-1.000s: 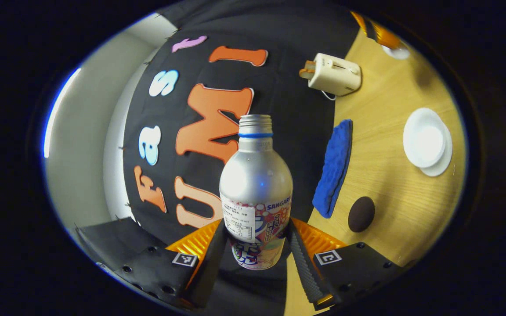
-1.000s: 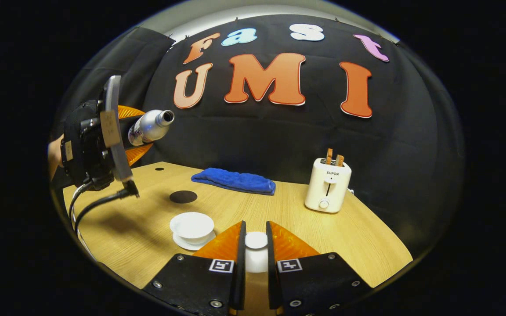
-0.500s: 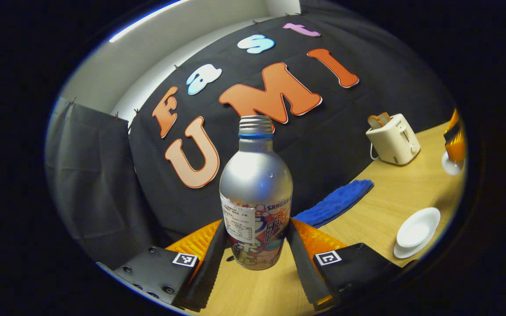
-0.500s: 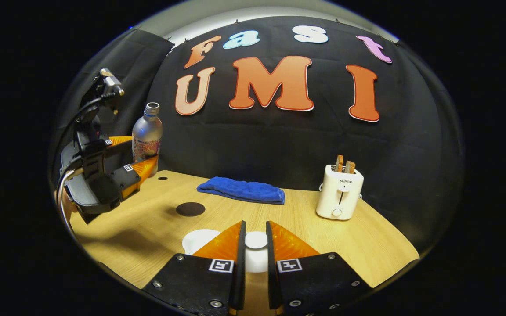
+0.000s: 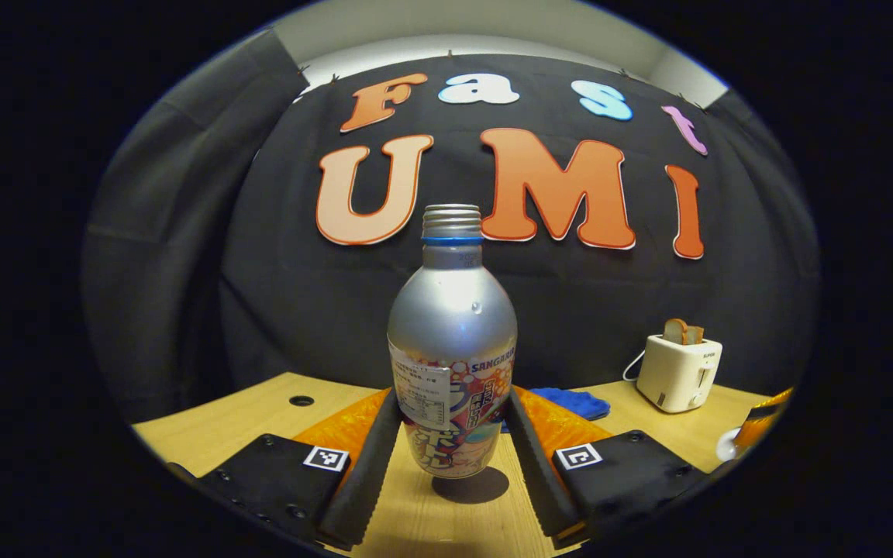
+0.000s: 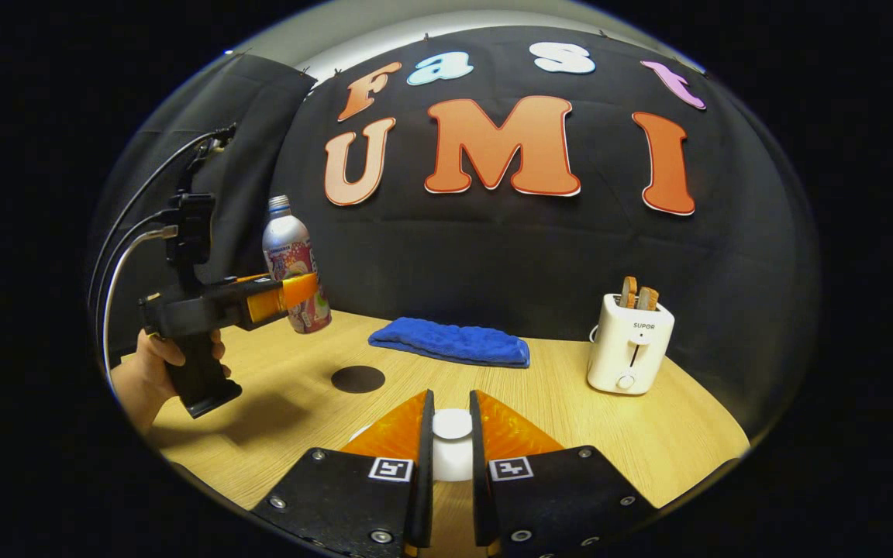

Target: Open the teacup lid with one hand, grasp the water bottle and pour water into the teacup with the other hand; after pouring, place the water bottle on the coaster and then close the teacup lid.

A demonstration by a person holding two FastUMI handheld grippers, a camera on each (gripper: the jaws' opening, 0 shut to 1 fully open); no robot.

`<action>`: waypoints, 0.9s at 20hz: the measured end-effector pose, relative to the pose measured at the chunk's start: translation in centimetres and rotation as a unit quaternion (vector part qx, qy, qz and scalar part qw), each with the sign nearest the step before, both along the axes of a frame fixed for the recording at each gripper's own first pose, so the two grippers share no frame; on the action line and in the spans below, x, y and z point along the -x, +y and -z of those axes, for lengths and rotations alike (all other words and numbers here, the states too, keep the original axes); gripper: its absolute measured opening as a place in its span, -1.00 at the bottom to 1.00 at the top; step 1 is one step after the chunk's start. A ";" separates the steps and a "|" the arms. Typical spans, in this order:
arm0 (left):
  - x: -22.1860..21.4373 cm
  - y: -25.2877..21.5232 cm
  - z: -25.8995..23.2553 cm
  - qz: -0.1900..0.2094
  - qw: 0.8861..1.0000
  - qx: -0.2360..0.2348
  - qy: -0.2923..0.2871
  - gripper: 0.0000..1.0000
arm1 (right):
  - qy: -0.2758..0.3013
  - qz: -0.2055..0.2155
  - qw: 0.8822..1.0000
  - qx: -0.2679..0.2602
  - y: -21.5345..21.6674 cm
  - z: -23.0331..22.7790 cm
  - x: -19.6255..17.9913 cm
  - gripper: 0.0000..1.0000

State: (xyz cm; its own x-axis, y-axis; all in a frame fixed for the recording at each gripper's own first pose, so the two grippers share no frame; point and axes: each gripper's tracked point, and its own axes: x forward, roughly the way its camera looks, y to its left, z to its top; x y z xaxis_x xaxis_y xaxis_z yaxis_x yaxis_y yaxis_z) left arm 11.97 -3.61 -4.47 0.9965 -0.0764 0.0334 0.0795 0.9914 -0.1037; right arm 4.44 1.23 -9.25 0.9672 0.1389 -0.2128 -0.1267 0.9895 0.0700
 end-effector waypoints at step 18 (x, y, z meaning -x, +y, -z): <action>-6.7 -3.2 11.7 0.055 0.989 0.021 0.136 0.64 | 0.039 -0.019 0.999 -0.014 0.3 3.4 -2.2 -0.58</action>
